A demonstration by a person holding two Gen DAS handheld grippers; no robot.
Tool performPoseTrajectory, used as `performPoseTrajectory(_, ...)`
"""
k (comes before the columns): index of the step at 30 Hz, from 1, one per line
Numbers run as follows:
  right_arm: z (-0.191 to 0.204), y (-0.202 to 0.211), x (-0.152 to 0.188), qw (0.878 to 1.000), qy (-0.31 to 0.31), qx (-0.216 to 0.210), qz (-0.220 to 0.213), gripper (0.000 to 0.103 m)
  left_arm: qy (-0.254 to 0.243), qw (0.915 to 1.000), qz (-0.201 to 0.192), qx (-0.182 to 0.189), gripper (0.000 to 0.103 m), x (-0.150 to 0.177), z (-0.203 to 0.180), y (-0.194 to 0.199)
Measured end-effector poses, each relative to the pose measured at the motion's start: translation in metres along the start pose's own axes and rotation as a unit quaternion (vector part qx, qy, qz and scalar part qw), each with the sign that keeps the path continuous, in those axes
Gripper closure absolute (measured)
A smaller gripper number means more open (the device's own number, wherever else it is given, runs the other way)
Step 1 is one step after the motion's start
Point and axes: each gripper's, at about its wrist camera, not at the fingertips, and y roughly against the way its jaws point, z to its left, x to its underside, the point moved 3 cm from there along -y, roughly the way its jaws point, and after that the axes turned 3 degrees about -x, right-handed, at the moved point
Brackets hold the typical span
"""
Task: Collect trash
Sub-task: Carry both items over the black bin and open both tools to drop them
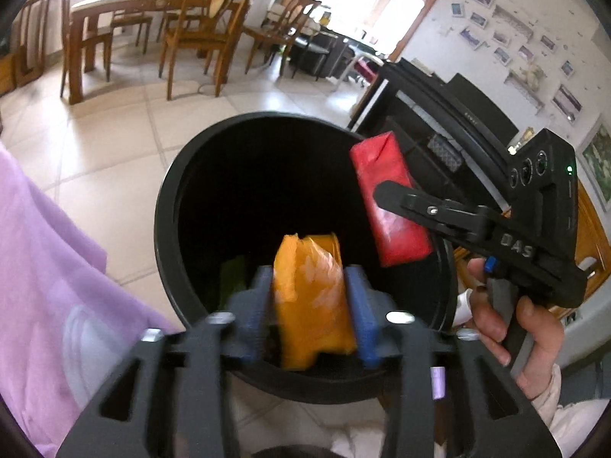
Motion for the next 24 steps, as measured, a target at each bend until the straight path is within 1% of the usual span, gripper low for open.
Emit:
performPoseTrajectory(1,-0.001,0.001,0.0,1.0,-0.004,-0.003,-0.001,0.024,0.005,0.9999,-0.006,-0.006,0.032,0.0,0.002,0.001)
performPoseTrajectory(2,-0.001,0.003,0.0,1.0,-0.004,-0.002,-0.003,0.022,0.007,0.9998,-0.013,-0.011,0.03,0.0,0.003,0.004)
performPoseTrajectory(9,0.005,0.007,0.002,1.0,0.002,0.003,-0.006,0.019,0.023,0.9992,-0.028,-0.017,0.03,0.003,0.018,0.03)
performPoseTrajectory(12,0.012,0.007,0.002,1.0,0.008,0.001,-0.004,0.018,0.025,0.9985,-0.042,-0.023,0.03,0.009,0.026,0.054)
performPoseTrajectory(14,0.021,0.004,0.003,1.0,0.015,0.0,-0.001,0.018,0.026,0.9974,-0.058,-0.033,0.03,0.013,0.032,0.077)
performPoseTrajectory(15,0.026,0.002,0.003,1.0,0.02,-0.002,0.001,0.018,0.026,0.9968,-0.064,-0.039,0.025,0.016,0.035,0.086)
performPoseTrajectory(16,0.032,0.0,0.003,1.0,0.026,-0.006,0.005,0.018,0.026,0.9956,-0.074,-0.051,0.019,0.022,0.041,0.101)
performPoseTrajectory(20,0.058,-0.011,0.008,0.998,0.049,-0.018,0.018,0.018,0.033,0.9886,-0.107,-0.101,0.018,0.049,0.07,0.156)
performPoseTrajectory(24,0.1,-0.031,0.02,0.995,0.081,-0.042,0.045,0.018,0.073,0.9769,-0.123,-0.159,0.018,0.085,0.117,0.211)
